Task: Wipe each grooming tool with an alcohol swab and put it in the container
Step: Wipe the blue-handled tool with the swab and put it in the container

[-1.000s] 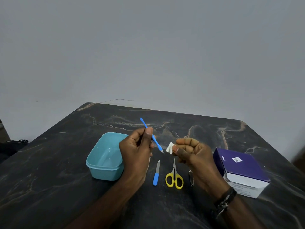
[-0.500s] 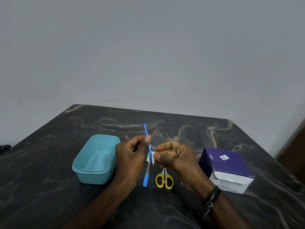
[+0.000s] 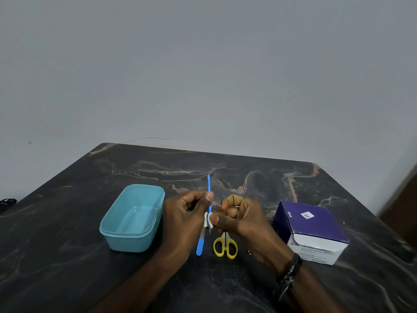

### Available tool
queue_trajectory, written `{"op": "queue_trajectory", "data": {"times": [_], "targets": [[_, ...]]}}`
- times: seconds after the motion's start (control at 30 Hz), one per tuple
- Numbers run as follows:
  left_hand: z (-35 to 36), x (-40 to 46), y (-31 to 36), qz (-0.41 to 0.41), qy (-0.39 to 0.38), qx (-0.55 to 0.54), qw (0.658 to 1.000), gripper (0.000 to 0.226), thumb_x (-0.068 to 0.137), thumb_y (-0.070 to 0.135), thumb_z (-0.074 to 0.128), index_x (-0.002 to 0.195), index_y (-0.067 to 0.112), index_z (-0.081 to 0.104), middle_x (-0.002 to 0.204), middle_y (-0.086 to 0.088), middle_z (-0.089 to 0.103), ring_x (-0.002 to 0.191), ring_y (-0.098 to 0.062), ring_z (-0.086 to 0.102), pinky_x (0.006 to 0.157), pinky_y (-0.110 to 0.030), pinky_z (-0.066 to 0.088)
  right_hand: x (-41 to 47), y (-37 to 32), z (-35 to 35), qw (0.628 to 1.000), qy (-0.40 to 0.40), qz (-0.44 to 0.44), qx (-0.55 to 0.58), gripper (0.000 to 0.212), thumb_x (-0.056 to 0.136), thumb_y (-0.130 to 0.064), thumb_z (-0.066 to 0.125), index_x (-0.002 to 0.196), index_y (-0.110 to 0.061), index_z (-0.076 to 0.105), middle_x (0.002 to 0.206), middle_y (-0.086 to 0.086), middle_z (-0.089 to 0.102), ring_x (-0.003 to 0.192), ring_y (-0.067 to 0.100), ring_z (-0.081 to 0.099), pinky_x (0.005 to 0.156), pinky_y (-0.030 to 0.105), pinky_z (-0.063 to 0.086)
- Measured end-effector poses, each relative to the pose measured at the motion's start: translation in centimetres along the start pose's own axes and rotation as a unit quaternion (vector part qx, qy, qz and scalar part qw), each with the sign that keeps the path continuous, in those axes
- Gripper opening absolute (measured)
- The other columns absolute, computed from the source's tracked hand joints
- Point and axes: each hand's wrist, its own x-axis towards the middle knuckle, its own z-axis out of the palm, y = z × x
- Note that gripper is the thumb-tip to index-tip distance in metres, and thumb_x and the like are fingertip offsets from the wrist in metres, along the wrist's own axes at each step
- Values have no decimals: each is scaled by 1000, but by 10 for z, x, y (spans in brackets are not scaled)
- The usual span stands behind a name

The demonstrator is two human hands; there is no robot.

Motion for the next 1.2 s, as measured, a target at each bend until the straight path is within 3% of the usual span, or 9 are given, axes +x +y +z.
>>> {"op": "queue_trajectory", "data": {"times": [0.13, 0.4, 0.6, 0.7, 0.77, 0.9, 1.0, 1.2], "targets": [[1, 0, -3, 15, -34, 15, 999, 8, 82, 25, 74, 78, 19, 77, 73, 4, 72, 74, -15, 70, 72, -43, 59, 1, -1, -2, 999, 24, -16, 34, 20, 75, 8, 72, 82, -3, 56, 69, 16, 68, 57, 18, 65, 53, 26, 52], [-1, 4, 0, -12, -6, -14, 1000, 9, 81, 16, 73, 75, 9, 76, 80, -2, 71, 79, -13, 68, 76, -33, 57, -2, -1, 0, 998, -60, 29, 10, 21, 78, 9, 69, 78, -4, 54, 64, 12, 67, 52, 16, 63, 52, 24, 53], [0, 2, 0, -35, -43, -15, 998, 12, 82, 22, 72, 77, 12, 77, 70, 2, 70, 70, -15, 69, 69, -37, 59, 0, -1, 1, 999, 5, 0, 38, 22, 78, 9, 69, 78, -6, 53, 66, 10, 69, 57, 16, 64, 53, 25, 51], [1, -1, 6, -74, -51, -49, 995, 13, 87, 23, 67, 84, 14, 77, 67, 5, 72, 62, -5, 67, 54, -20, 51, 2, -1, 2, 997, 44, -7, 67, 23, 79, 8, 68, 75, -8, 52, 71, 16, 67, 60, 22, 60, 54, 28, 50], [2, -2, 8, -113, -54, -64, 990, 14, 87, 27, 66, 94, 18, 75, 75, 5, 75, 63, -1, 65, 49, -17, 47, 4, -2, 1, 994, 82, -15, 76, 22, 81, 4, 67, 73, -10, 52, 74, 19, 64, 63, 25, 59, 57, 31, 49], [3, -3, 7, -141, -93, -62, 984, 28, 79, 22, 75, 106, 16, 67, 90, -4, 75, 75, -12, 69, 51, -26, 52, 4, -2, -4, 987, 139, -28, 76, 18, 83, -1, 67, 76, -11, 54, 84, 22, 67, 74, 26, 61, 62, 30, 48], [4, -6, 7, -132, -119, -71, 981, 31, 76, 13, 78, 104, 10, 65, 83, -9, 75, 68, -17, 70, 52, -28, 55, 4, 0, -4, 984, 153, -31, 83, 19, 83, -1, 68, 73, -11, 56, 82, 20, 69, 75, 29, 60, 67, 37, 46], [2, -5, 7, -100, -135, -85, 982, 29, 77, 0, 74, 102, 8, 63, 68, -14, 70, 58, -20, 67, 51, -27, 55, 4, 1, -1, 984, 152, -32, 84, 20, 81, 1, 69, 72, -12, 57, 75, 15, 67, 67, 24, 61, 64, 35, 48]]}}
